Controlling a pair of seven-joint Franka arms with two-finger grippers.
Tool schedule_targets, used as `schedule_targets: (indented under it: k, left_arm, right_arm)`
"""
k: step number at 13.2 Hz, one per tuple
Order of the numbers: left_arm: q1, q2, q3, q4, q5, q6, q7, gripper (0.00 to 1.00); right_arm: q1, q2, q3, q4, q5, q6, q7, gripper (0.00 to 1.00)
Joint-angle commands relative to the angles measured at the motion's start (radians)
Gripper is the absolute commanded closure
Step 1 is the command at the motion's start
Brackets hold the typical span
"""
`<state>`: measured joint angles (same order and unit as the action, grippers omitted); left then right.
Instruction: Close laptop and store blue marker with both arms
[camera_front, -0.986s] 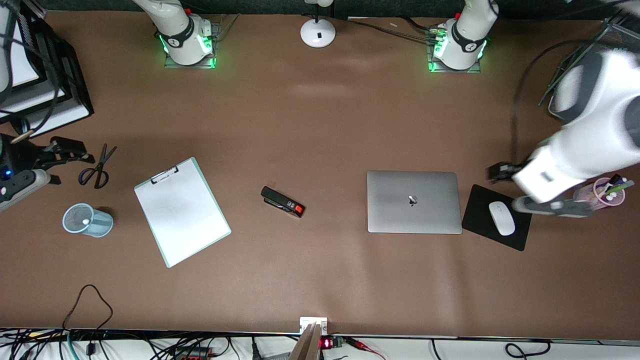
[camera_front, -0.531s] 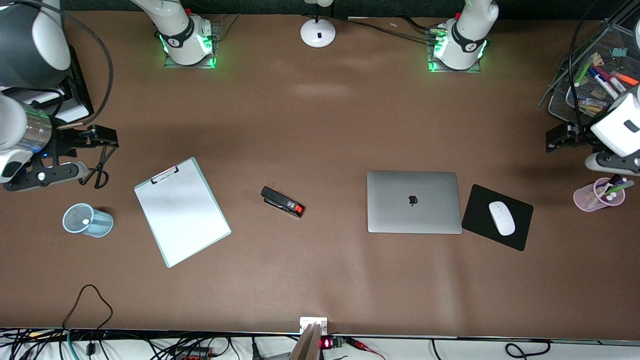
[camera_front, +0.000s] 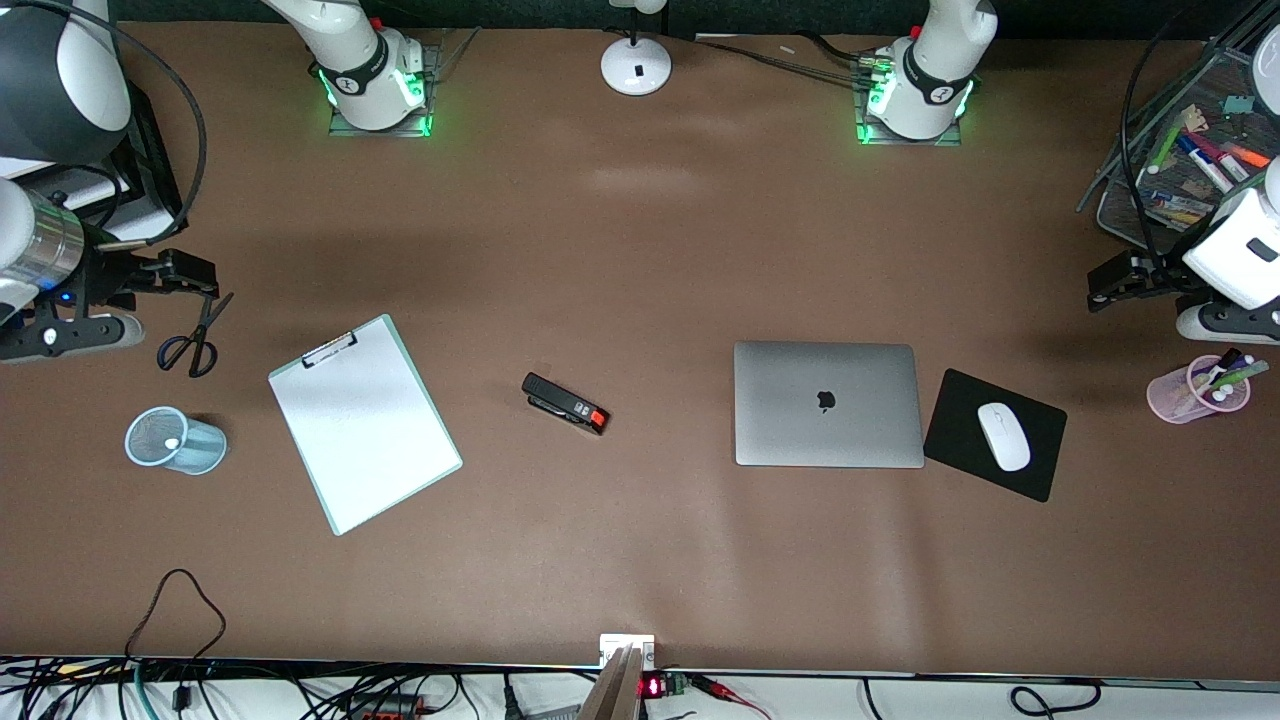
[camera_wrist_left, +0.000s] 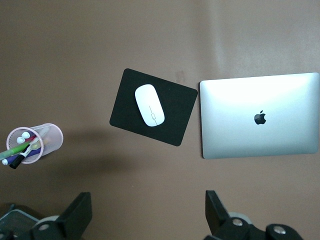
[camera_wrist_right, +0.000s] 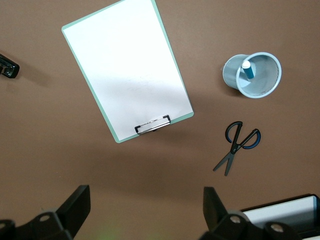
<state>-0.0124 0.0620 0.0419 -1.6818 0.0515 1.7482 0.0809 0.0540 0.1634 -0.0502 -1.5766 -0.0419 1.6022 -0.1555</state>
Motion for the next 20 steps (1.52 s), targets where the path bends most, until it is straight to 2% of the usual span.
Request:
schedule_targets:
  k: [1,6,9,20]
  left_arm:
    - [-0.006,-0.062,0.015,-0.053,-0.022,0.008,0.005,0.00]
    - [-0.012,-0.047,0.010,-0.013,-0.030,-0.018,-0.010,0.00]
    - [-0.018,-0.036,0.010,0.014,-0.035,-0.033,-0.027,0.00]
    - [-0.020,-0.025,0.001,0.025,-0.038,-0.073,-0.029,0.00]
  right_arm:
    - [-0.014,-0.053,0.007,-0.047,-0.006,0.027,0.010,0.00]
    - [-0.039,-0.054,-0.002,0.036,-0.003,0.018,0.005,0.00]
    - [-0.040,-0.077,-0.034,0.046,0.022,0.018,0.010,0.00]
    - [-0.034,-0.099,-0.027,0.046,0.023,0.018,0.016,0.00]
